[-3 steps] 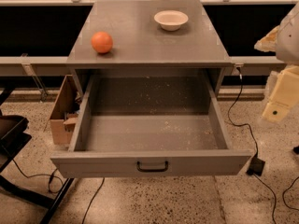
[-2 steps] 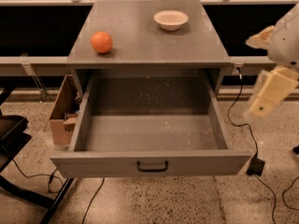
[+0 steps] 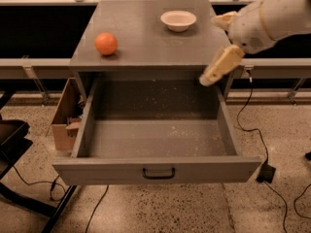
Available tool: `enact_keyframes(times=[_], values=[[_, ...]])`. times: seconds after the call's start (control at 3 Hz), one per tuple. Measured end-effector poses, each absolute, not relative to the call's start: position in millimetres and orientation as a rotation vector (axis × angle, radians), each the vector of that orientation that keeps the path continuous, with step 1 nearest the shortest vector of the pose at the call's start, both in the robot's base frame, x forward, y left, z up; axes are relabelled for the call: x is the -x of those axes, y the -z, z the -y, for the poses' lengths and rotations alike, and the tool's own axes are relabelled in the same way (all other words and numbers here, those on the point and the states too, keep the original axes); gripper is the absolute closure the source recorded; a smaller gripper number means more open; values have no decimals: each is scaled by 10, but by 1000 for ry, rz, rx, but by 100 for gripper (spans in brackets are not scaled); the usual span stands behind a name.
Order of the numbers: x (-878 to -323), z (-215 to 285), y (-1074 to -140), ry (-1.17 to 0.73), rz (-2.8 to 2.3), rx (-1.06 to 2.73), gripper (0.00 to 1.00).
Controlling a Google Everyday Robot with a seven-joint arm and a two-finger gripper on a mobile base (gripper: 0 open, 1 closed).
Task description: Place orange into top drawer
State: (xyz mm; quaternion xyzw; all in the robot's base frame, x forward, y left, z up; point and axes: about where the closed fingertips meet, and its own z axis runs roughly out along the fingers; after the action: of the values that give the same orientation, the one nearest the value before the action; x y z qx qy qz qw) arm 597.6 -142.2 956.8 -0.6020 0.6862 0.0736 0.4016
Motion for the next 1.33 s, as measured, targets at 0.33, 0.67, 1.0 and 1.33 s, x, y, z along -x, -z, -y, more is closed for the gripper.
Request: enact_keyframes(times=[0.33,0.67,1.0,1.33], values=[[-6545,893,-9532,-375,-1607,1419,0],[-6614,898,-9412,-415,-1616,1397,0],[-6592,898,-9433,-406,-1616,1404,0],[-6705,784,-9391,-430,-1597,1402,0]])
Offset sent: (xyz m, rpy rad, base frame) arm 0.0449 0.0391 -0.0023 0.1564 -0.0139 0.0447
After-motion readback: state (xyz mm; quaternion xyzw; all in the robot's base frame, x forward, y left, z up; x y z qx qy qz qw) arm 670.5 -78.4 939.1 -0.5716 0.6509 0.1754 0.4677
